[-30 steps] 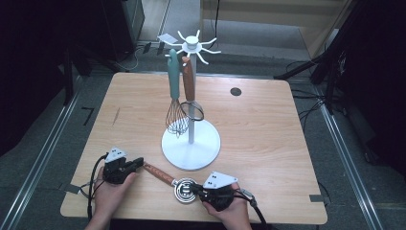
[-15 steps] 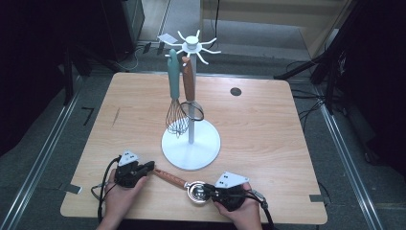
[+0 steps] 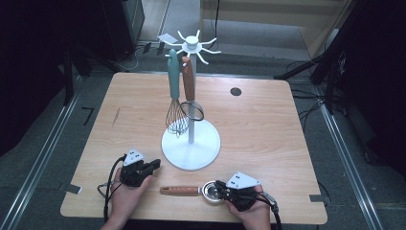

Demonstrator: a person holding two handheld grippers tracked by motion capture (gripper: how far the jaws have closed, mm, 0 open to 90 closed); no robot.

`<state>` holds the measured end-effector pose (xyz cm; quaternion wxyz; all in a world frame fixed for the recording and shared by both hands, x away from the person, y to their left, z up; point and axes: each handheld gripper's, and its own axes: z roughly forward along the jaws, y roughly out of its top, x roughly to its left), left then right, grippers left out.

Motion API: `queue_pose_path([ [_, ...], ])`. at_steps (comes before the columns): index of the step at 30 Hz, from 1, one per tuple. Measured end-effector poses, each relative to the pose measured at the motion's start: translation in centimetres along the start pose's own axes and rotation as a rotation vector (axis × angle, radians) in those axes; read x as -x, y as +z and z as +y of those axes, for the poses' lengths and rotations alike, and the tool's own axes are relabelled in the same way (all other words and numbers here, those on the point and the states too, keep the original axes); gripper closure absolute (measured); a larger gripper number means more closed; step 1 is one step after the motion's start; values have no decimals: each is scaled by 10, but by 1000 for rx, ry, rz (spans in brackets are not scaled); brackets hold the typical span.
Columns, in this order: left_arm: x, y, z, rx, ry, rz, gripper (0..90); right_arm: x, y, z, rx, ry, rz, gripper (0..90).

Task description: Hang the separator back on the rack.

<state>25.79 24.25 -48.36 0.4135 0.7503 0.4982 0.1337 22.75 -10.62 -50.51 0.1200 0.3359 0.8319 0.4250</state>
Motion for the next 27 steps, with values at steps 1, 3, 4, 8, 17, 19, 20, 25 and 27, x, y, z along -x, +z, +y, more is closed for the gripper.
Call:
queue_pose_path([
  [1, 0, -3, -3, -5, 7, -10, 900, 1, 0, 0, 0, 4, -1, 864],
  [3, 2, -9, -10, -20, 22, -43, 900, 2, 0, 1, 0, 6, 6, 837],
  [4, 2, -12, -13, -24, 27, -45, 900, 2, 0, 1, -2, 8, 9, 809],
  [8, 4, -22, -17, -7, 25, -71, 900, -3, -5, 10, 54, -17, 54, 761],
  [17, 0, -27, -26, -15, 24, -60, 900, -26, 18, 25, 33, -145, 213, 563],
  [19, -2, -27, -26, -10, 18, -57, 900, -29, 25, 27, 5, -177, 222, 552],
  [20, -4, -28, -26, -8, 16, -55, 900, -31, 28, 27, -8, -195, 226, 556],
  [25, -14, -31, -25, 16, -6, -37, 900, -35, 32, 25, -58, -255, 212, 626],
  [27, -19, -33, -24, 27, -10, -33, 900, -32, 30, 25, -56, -252, 211, 671],
])
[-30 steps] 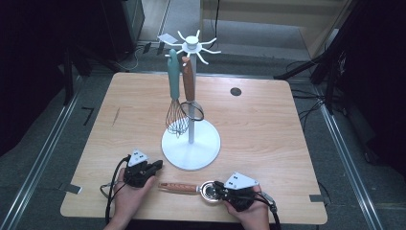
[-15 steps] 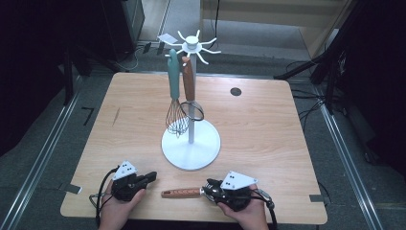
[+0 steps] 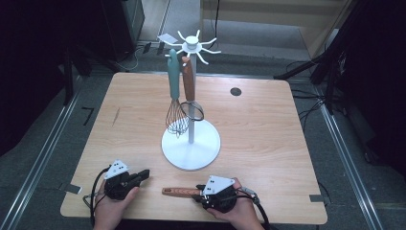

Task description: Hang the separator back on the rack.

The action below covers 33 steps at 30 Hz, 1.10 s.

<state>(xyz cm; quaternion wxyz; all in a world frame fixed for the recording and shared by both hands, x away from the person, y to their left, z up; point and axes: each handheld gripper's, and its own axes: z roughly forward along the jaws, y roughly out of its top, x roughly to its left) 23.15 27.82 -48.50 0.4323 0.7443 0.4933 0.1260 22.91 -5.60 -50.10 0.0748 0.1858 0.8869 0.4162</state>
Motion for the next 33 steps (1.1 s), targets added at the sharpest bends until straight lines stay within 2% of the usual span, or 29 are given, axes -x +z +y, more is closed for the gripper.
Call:
queue_pose_path([
  [2, -4, -1, 1, 17, -8, 7, 900, 3, -3, -2, 0, 2, -12, 701],
  [11, -22, -2, 5, 57, -33, 45, 837, 13, -16, -13, -5, 22, -48, 703],
  [19, -35, -6, 7, 126, -43, 105, 718, 23, -28, -23, -14, 29, -68, 704],
  [22, -39, -8, 7, 146, -48, 125, 672, 27, -33, -25, -23, 21, -67, 704],
  [24, -41, -9, 7, 157, -45, 135, 642, 32, -37, -27, -34, -10, -53, 704],
  [26, -44, -10, 7, 164, -55, 150, 625, 36, -40, -28, -43, -21, -44, 704],
  [30, -47, -10, 8, 162, -66, 169, 570, 39, -43, -30, -49, -25, -33, 699],
  [33, -48, -10, 8, 148, -76, 199, 526, 40, -45, -29, -65, -42, -31, 589],
])
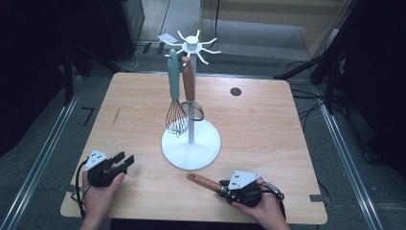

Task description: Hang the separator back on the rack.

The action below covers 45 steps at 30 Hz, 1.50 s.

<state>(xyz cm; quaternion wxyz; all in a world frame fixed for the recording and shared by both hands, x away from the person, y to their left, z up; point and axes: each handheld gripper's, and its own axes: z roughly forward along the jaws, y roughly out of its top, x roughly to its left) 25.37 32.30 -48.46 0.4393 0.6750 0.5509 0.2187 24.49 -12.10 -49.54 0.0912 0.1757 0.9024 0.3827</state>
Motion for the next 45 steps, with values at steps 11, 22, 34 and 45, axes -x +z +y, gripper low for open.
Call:
queue_pose_path([
  [11, -2, 1, 3, -14, -4, 47, 455, 3, -15, 20, -116, 29, -26, 469],
  [22, -8, -1, 6, -13, 19, 87, 446, 5, -13, 52, -310, -23, -22, 506],
  [34, -21, -5, 8, -11, -1, 150, 378, 9, -7, 64, -423, -34, 12, 528],
  [45, -21, -1, 7, -19, 4, 153, 379, 10, 3, 72, -493, -41, 33, 582],
])
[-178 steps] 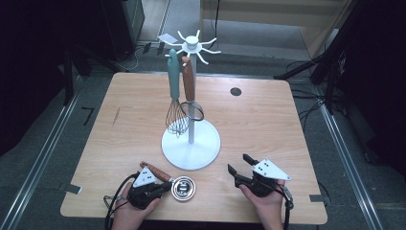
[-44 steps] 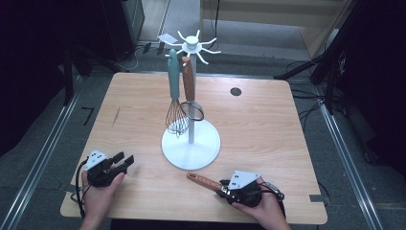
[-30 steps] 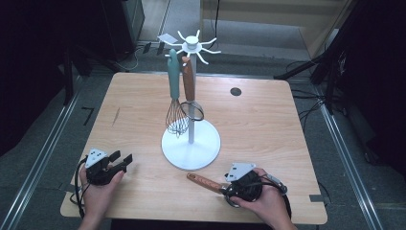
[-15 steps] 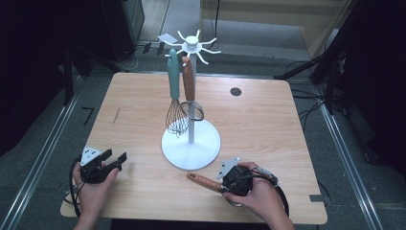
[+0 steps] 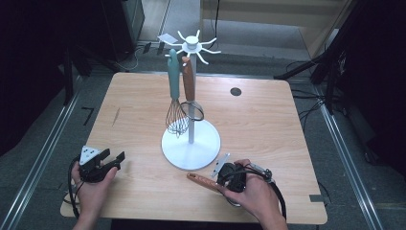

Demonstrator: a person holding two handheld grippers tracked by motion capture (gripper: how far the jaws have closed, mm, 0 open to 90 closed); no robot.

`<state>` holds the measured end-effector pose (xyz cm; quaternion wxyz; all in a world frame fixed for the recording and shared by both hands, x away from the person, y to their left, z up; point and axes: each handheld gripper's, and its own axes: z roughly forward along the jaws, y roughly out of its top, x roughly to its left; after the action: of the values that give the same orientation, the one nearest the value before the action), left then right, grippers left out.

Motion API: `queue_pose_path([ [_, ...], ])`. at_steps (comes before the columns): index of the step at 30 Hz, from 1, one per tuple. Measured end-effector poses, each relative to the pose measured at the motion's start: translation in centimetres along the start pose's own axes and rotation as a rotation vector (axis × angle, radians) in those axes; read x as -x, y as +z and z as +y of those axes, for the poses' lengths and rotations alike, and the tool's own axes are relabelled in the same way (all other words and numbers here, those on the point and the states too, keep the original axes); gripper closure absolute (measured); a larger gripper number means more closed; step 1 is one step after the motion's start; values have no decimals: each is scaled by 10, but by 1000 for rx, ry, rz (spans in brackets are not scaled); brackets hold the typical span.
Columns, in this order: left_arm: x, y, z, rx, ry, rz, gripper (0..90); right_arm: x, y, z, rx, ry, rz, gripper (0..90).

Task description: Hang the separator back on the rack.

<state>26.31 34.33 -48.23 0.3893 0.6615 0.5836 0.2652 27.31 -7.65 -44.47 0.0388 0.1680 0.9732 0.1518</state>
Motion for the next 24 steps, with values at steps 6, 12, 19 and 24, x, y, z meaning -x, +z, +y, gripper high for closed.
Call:
queue_pose_path([
  [6, 0, 0, 0, -5, 2, 1, 380, -1, 4, 3, -28, 2, 23, 618],
  [12, 1, 0, 0, -5, 1, 0, 380, -2, 11, 6, -51, 14, 31, 640],
  [19, 0, 0, 0, -4, 2, 0, 383, -1, 18, 8, -81, 13, 39, 660],
  [24, 1, 1, 0, -1, 2, -1, 384, 1, 20, 9, -102, 17, 53, 660],
])
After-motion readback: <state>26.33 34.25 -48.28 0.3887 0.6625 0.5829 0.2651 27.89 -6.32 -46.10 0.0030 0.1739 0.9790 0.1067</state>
